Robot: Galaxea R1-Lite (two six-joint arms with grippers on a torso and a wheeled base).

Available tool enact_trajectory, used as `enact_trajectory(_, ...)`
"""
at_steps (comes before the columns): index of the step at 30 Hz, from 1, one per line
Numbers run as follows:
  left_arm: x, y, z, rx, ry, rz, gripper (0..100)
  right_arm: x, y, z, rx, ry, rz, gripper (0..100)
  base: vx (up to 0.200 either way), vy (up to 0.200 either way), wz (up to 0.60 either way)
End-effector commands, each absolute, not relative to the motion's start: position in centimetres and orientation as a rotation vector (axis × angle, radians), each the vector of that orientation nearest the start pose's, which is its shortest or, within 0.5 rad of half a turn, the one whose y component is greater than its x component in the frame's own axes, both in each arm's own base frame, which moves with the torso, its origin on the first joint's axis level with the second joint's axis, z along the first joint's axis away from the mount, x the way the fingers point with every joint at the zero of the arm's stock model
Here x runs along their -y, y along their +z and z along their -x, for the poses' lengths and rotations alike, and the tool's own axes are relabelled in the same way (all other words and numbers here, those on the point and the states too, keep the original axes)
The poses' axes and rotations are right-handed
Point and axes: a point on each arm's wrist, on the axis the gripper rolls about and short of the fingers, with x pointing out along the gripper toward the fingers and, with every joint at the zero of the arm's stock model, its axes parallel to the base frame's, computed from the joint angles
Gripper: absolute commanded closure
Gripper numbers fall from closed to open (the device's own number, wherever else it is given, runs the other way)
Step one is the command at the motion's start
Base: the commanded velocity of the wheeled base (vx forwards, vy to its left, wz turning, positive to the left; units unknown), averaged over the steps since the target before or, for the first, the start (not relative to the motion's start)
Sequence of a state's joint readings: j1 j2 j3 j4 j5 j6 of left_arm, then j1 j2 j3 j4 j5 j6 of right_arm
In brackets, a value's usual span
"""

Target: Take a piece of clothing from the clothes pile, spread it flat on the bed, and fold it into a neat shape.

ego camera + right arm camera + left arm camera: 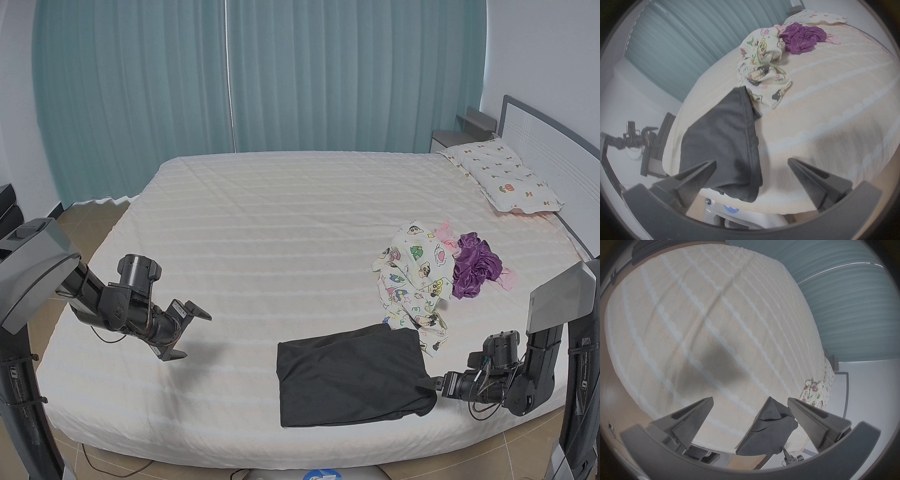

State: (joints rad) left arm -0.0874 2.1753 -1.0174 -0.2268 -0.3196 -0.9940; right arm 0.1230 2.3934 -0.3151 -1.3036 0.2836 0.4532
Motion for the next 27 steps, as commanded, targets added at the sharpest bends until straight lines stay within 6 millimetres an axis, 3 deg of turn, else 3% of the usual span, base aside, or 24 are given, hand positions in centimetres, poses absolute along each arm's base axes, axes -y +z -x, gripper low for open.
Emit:
enact_trajectory(1, 3.95, 3.64, -36.95, -1.043, 0.116, 1.014, 0, -4.17, -5.32, -27.53, -0.818, 0.188, -0.572, 0, 0.0, 0.0, 0.0)
enact_trajectory(5, 3.96, 3.74, -37.04, -1.042, 0.114, 1.016, 0, -4.13, -5.24, -27.86, -0.818, 0.217, -0.618, 0, 0.0, 0.0, 0.0)
enact_trajectory(27, 4.52, 3.33, -36.47, -1.068, 0.094, 0.967, 0, -3.96, -5.46, -27.63, -0.832, 0.222, -0.624, 0, 0.0, -0.2, 0.0)
